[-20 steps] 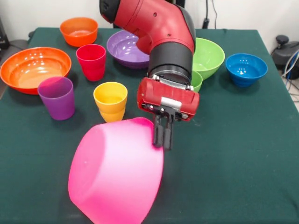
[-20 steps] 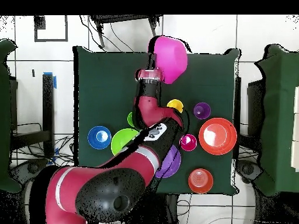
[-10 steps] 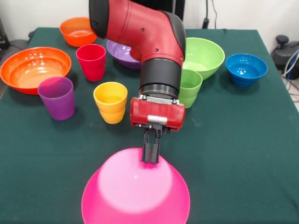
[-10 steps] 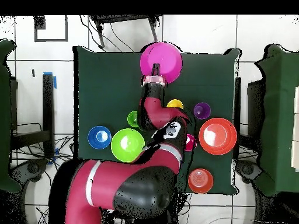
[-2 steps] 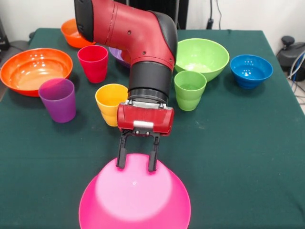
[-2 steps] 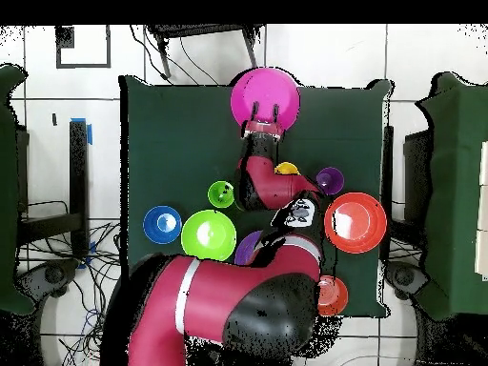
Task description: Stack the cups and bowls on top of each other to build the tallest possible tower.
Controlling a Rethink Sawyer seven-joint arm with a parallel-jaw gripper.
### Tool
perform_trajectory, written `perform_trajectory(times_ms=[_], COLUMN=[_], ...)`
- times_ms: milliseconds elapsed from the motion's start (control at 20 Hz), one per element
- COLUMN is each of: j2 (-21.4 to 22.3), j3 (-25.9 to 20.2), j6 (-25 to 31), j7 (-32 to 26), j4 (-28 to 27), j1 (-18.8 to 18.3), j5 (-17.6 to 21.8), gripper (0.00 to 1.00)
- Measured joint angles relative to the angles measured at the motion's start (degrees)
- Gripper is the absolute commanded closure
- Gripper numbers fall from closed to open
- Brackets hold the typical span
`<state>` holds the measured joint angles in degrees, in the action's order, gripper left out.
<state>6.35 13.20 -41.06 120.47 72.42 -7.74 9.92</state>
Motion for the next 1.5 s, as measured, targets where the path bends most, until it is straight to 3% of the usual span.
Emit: perform_trajectory(times_ms=[550, 1500], j2=[0.83, 6.1], j3=[-1.47, -6.77], j6=[1.38, 12.13], j7=[0.13, 0.14], j4=[0.33, 2.87], j1=[-0.74, -3.18], j5=[0.28, 2.12], gripper=[0.0, 0.0])
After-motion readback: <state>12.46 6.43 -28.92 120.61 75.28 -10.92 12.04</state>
